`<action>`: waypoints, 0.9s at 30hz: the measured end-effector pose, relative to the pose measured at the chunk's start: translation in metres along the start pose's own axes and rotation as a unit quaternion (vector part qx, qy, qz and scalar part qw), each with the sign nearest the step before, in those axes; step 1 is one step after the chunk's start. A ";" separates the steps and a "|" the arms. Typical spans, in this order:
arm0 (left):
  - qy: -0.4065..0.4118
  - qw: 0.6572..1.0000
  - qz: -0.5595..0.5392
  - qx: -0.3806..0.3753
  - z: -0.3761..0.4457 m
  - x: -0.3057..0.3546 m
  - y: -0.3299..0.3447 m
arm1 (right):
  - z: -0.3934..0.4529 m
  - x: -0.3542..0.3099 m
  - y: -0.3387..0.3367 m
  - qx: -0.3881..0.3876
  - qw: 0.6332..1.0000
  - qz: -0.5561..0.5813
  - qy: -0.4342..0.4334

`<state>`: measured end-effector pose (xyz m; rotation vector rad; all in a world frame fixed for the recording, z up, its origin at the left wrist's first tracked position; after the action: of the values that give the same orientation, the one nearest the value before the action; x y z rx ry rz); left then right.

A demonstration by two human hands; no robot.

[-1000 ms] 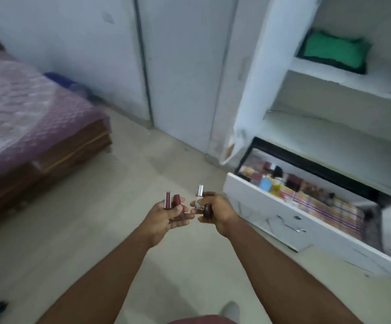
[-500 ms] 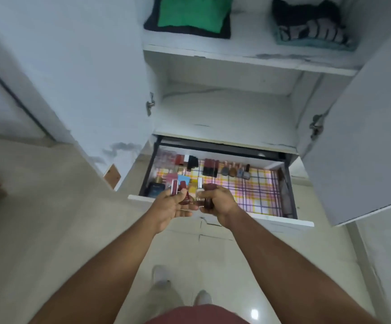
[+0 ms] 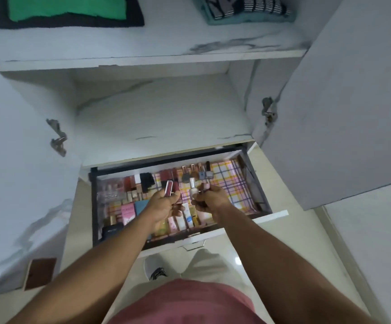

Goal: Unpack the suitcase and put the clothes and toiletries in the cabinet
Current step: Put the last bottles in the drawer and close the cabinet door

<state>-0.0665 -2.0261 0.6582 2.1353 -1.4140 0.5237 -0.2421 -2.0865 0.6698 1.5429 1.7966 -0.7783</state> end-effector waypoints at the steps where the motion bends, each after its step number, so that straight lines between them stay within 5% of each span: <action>1: -0.004 1.000 0.003 0.000 0.006 0.005 0.005 | 0.010 0.002 -0.007 0.020 1.000 0.014 0.007; 13: -0.018 0.998 -0.011 0.062 0.063 0.029 0.047 | 0.132 0.000 -0.078 0.058 0.997 0.036 0.020; 24: -0.003 0.997 -0.035 0.062 0.072 0.011 0.056 | 0.212 0.007 -0.092 0.068 0.965 -0.251 -0.022; 27: 0.000 0.997 -0.035 0.064 0.074 0.013 0.055 | 0.214 0.015 -0.090 0.077 0.974 -0.214 -0.008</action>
<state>-0.1094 -2.0986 0.6191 2.2759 -1.3330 0.6011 -0.3143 -2.2562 0.5272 1.2447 2.1314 -1.1534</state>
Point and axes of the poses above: each hand's wrist, its own z-axis towards the middle knuckle, its own y-axis out of the palm, x = y × z, the point moved 9 cm from there along z, towards the middle knuckle, and after that the axes turned 10 degrees about -y, right-handed, at the moved point
